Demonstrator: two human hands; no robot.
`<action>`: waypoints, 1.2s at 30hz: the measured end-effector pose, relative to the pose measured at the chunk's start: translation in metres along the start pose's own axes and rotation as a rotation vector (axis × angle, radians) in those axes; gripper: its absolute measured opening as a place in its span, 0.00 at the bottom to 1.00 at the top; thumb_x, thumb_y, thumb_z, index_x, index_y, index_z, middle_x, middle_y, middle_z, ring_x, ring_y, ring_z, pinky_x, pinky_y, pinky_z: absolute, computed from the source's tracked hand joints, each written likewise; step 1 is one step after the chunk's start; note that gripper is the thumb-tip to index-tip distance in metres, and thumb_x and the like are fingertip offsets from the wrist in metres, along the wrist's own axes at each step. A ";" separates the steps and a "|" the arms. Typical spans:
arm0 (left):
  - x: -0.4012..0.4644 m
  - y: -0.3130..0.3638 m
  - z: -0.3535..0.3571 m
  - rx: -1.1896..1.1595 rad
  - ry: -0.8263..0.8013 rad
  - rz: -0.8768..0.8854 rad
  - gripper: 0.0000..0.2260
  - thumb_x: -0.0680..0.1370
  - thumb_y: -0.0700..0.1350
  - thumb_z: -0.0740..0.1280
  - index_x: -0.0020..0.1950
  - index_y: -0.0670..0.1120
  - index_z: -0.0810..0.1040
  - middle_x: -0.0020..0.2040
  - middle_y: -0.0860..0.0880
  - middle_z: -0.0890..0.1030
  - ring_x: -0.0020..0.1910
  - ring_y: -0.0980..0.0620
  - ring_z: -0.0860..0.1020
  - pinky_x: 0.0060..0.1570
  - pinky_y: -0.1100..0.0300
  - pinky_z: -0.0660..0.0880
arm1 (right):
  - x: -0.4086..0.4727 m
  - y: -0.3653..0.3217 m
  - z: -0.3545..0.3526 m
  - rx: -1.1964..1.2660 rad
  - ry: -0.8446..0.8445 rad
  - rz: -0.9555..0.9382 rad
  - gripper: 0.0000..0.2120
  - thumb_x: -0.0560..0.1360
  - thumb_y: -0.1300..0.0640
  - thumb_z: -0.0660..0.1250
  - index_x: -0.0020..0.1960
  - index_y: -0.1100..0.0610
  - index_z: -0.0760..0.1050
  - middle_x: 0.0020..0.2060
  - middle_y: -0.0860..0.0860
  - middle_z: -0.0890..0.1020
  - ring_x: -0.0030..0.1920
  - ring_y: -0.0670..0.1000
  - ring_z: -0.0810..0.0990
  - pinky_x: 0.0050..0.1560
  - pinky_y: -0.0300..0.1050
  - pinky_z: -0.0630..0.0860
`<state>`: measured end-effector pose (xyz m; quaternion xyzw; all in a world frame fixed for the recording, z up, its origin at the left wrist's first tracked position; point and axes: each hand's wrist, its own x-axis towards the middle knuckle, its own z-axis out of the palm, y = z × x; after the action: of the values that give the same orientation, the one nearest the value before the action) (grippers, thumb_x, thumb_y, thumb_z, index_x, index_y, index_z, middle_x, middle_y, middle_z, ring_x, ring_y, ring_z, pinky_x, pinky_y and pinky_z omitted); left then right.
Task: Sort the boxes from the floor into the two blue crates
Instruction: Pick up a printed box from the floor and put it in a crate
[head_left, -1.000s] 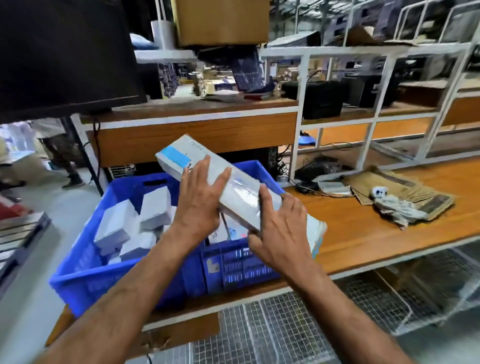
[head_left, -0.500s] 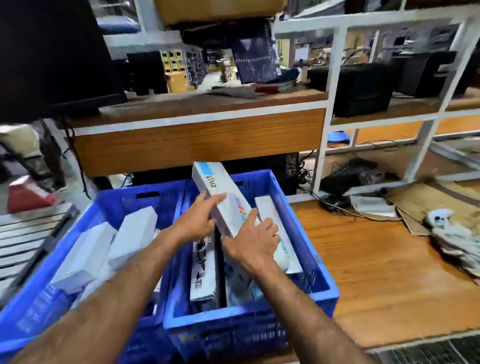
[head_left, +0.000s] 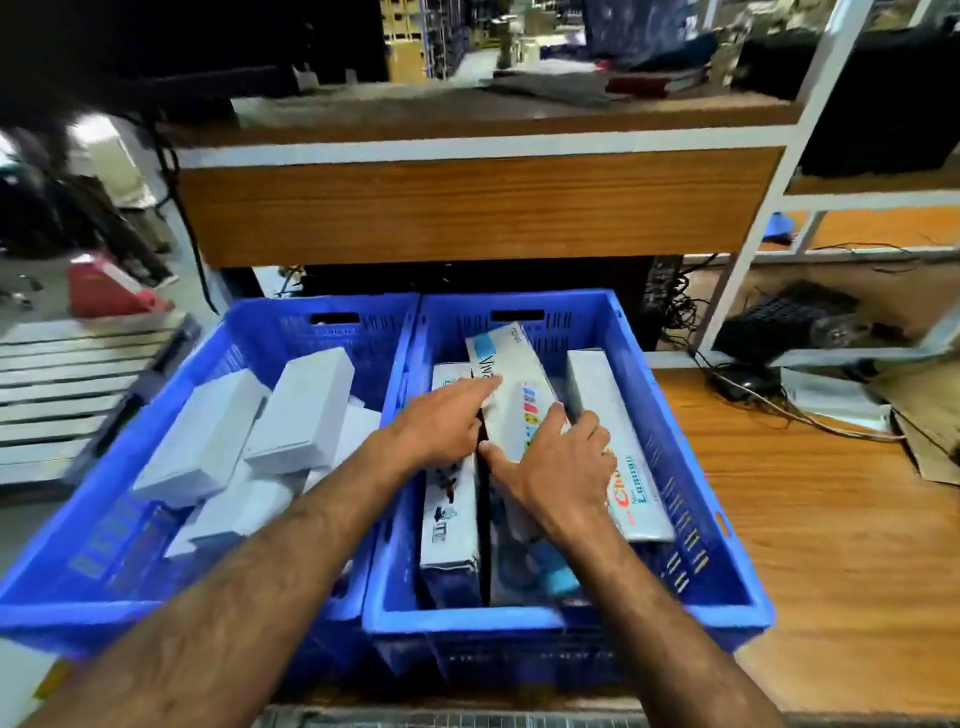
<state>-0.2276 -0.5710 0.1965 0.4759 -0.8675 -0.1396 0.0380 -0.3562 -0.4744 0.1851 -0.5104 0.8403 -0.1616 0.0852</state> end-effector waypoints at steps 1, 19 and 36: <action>-0.007 0.002 -0.004 0.027 0.053 0.008 0.29 0.81 0.41 0.59 0.82 0.54 0.59 0.81 0.52 0.63 0.77 0.49 0.65 0.71 0.51 0.66 | -0.003 0.001 -0.003 0.021 0.001 -0.009 0.47 0.72 0.25 0.61 0.77 0.58 0.60 0.67 0.61 0.67 0.67 0.62 0.68 0.65 0.57 0.68; -0.267 0.000 -0.034 0.247 0.581 -0.390 0.24 0.83 0.49 0.64 0.78 0.42 0.69 0.80 0.43 0.65 0.80 0.44 0.63 0.76 0.44 0.62 | -0.123 -0.073 -0.006 0.477 0.060 -0.800 0.31 0.81 0.46 0.66 0.78 0.60 0.64 0.76 0.64 0.63 0.76 0.63 0.63 0.75 0.60 0.62; -0.674 0.065 0.067 0.304 0.719 -1.288 0.25 0.84 0.54 0.61 0.79 0.45 0.67 0.81 0.44 0.62 0.82 0.45 0.57 0.79 0.45 0.55 | -0.450 -0.124 0.048 0.439 -0.298 -1.523 0.30 0.82 0.43 0.61 0.78 0.59 0.65 0.76 0.62 0.65 0.78 0.63 0.61 0.78 0.63 0.57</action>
<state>0.0726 0.0392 0.1952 0.9054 -0.3614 0.1510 0.1639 -0.0289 -0.1376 0.1749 -0.9309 0.1904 -0.2670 0.1610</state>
